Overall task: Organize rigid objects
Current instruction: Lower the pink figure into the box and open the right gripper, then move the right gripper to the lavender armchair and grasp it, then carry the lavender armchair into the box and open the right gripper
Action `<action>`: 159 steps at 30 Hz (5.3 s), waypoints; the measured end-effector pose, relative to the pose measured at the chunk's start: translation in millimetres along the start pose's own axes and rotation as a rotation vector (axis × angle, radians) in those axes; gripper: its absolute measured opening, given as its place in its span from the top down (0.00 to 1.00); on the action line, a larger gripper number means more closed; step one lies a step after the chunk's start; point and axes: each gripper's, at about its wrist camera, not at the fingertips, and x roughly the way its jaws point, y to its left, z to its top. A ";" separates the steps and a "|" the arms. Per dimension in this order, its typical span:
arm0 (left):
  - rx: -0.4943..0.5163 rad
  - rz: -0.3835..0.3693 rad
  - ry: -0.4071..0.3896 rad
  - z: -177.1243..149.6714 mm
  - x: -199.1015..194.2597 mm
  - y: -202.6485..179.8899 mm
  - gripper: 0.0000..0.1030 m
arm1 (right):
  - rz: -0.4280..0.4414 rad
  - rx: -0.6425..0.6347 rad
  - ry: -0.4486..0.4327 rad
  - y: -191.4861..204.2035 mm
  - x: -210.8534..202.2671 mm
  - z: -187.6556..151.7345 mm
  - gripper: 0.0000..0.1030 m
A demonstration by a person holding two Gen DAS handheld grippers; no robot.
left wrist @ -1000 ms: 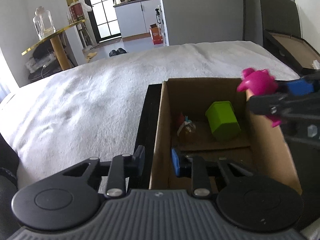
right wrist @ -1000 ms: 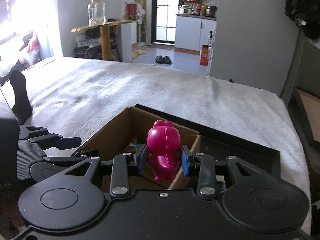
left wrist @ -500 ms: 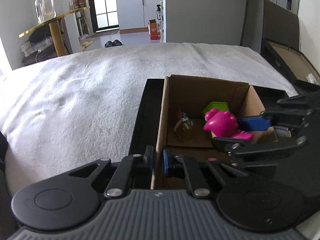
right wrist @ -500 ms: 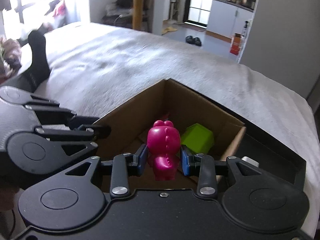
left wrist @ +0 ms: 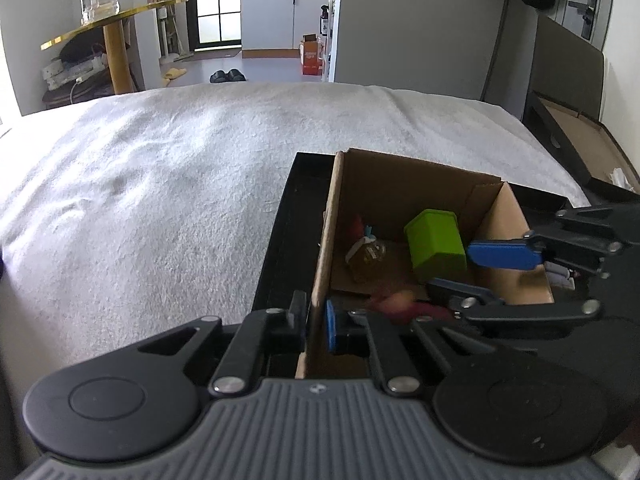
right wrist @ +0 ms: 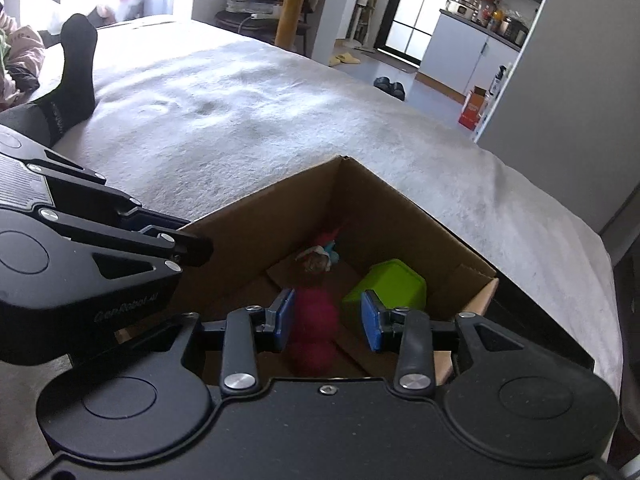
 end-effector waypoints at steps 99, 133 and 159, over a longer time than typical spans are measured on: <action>0.222 0.170 -0.005 4.3 14.5 -53.4 0.26 | -0.181 0.639 0.069 -121.0 0.6 -118.9 0.59; 0.161 0.120 0.000 4.0 8.3 -28.6 0.26 | -0.214 0.521 -0.063 -100.6 -57.0 -58.4 0.59; 0.093 0.055 0.009 0.3 11.4 -12.8 0.67 | -0.094 0.365 -0.080 -48.3 -43.0 -14.3 0.59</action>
